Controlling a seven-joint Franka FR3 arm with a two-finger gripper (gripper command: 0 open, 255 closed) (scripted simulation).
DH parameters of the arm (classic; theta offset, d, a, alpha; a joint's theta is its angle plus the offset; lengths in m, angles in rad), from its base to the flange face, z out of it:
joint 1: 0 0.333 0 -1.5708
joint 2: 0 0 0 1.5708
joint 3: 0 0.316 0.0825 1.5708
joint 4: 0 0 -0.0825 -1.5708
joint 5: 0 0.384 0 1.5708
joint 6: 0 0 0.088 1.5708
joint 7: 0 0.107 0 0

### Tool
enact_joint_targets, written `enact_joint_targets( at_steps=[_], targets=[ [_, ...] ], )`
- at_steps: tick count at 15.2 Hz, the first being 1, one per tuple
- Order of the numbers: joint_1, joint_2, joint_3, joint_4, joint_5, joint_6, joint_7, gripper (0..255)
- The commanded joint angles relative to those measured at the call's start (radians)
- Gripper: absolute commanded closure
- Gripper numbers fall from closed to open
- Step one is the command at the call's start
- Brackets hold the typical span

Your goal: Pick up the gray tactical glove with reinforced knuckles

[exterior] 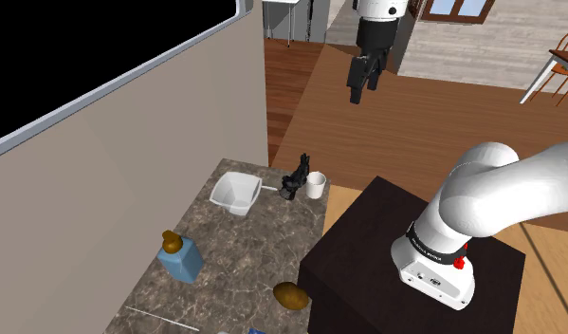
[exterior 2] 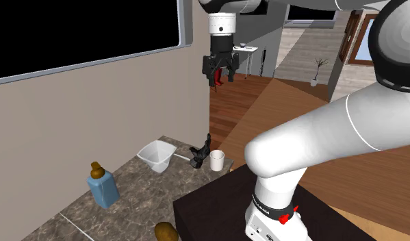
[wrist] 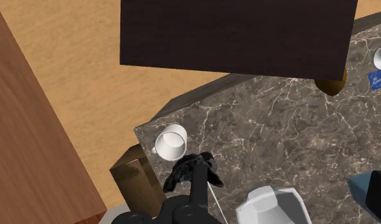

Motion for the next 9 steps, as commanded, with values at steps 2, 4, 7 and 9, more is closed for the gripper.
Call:
enact_joint_targets(
  at_steps=[2, 4, 7, 9],
  targets=[
    [-0.003, 0.015, -0.005, -0.020, -0.001, 0.035, 0.000, 0],
    [-0.010, 0.048, -0.016, -0.056, -0.003, 0.107, -0.002, 0],
    [-0.019, 0.110, -0.033, -0.100, -0.005, 0.215, -0.004, 0],
    [-0.025, 0.158, -0.044, -0.123, -0.006, 0.288, -0.006, 0]
  ],
)
